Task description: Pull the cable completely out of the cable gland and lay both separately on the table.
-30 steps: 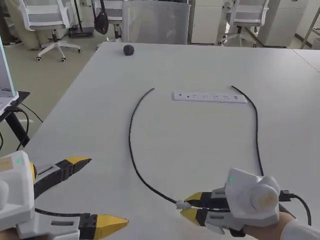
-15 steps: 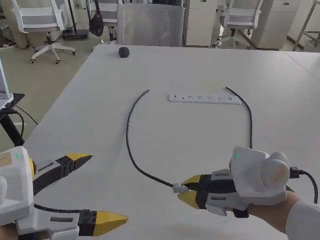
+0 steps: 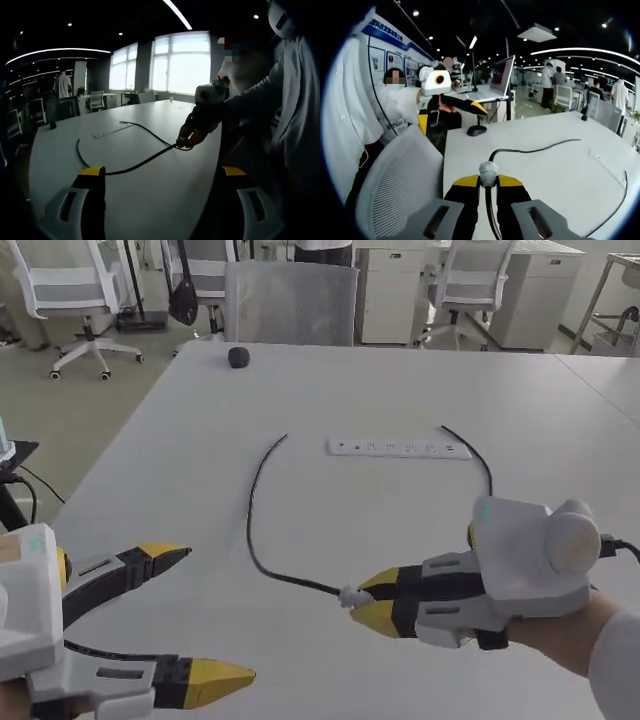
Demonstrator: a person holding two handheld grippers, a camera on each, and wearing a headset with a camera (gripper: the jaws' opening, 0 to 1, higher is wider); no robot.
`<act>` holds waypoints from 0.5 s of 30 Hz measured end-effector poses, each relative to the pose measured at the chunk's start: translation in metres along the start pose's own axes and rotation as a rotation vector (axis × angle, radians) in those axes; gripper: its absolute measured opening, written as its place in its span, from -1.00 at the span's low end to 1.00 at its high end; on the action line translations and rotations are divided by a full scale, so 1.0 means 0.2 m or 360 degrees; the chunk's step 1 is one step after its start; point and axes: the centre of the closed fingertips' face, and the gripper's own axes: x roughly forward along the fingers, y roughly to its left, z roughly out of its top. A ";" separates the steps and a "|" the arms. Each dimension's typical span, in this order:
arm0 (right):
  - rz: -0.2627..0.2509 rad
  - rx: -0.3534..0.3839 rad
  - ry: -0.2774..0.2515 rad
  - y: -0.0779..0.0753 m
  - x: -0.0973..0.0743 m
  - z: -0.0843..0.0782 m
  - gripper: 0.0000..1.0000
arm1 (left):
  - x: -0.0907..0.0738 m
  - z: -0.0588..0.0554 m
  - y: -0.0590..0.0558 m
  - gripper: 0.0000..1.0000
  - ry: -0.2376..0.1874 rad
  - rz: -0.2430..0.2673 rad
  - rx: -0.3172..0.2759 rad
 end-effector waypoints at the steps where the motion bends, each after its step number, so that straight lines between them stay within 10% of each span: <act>1: 0.0013 0.0007 -0.0001 0.00 -0.01 0.01 -0.86 | 0.00 0.00 0.00 0.89 0.0000 -0.0005 0.0002; 15: 0.0170 -0.0001 -0.0003 0.09 -0.02 0.13 -0.86 | 0.10 0.15 -0.07 0.74 -0.0051 -0.0222 0.0117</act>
